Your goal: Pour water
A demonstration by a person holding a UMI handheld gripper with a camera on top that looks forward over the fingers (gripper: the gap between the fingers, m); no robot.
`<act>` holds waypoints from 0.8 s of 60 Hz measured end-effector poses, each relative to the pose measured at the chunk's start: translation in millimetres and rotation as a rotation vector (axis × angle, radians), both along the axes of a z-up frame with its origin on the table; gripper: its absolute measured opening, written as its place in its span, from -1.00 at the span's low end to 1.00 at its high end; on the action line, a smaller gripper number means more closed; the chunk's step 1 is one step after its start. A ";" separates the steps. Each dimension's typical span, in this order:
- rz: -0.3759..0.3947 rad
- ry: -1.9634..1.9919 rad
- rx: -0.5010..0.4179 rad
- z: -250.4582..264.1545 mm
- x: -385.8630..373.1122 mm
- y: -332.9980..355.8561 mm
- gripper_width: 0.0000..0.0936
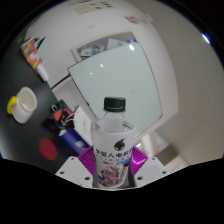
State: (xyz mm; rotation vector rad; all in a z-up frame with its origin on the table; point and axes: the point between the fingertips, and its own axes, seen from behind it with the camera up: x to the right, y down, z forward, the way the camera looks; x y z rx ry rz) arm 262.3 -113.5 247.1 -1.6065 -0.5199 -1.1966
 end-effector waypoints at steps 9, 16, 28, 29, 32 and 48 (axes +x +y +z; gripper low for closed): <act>0.105 -0.492 -0.042 48.1 -40.3 59.2 -0.14; 0.203 -0.813 -0.088 49.7 -87.5 98.5 -0.14; 0.364 -1.213 -0.206 -7.6 -150.2 144.4 -0.14; 0.375 -1.234 -0.215 -12.4 -153.7 146.3 -0.14; 0.397 -1.290 -0.231 -25.5 -158.9 151.6 -0.15; 0.493 -1.330 -0.260 -57.2 -171.9 148.6 -0.13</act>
